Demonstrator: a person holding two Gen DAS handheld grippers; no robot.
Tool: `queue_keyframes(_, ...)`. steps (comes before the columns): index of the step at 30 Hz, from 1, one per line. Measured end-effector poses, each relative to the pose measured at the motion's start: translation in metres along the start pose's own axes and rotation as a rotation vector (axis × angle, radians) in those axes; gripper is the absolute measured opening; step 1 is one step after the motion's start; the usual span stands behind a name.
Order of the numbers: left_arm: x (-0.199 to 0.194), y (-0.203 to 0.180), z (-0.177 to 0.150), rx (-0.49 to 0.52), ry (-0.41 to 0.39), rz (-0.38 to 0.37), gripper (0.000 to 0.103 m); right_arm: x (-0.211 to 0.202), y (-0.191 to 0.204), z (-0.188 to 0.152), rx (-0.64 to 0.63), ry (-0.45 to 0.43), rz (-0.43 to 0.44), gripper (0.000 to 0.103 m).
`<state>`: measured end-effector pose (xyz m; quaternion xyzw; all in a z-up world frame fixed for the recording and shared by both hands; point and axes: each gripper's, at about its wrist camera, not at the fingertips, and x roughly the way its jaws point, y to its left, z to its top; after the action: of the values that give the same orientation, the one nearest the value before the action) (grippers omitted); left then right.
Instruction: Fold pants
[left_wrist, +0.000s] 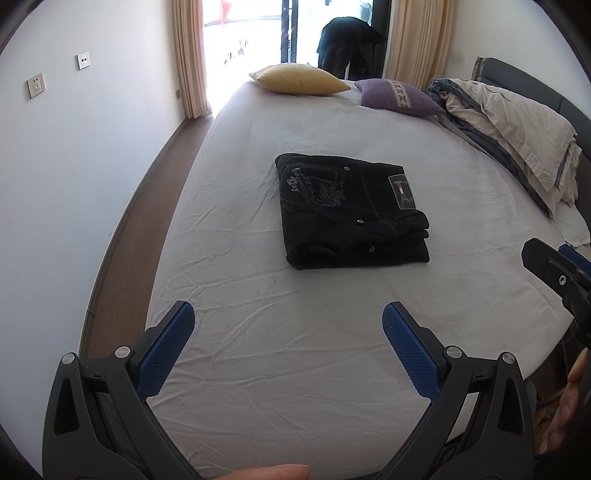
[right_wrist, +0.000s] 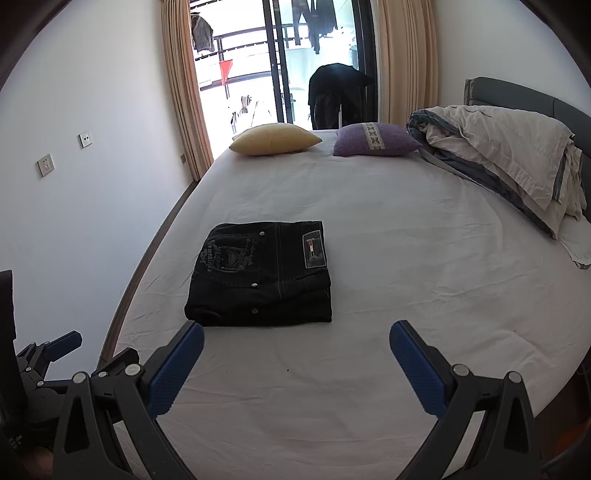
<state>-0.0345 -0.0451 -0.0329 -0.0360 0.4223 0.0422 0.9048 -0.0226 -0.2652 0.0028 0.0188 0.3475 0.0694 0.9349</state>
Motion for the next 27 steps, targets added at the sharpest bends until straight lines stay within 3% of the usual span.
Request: queue_keyframes(27, 0.0047, 0.0005, -0.001, 0.002, 0.008, -0.003, 0.103, 0.0078, -0.0041, -0.0063, -0.002, 0.013, 0.005, 0.103)
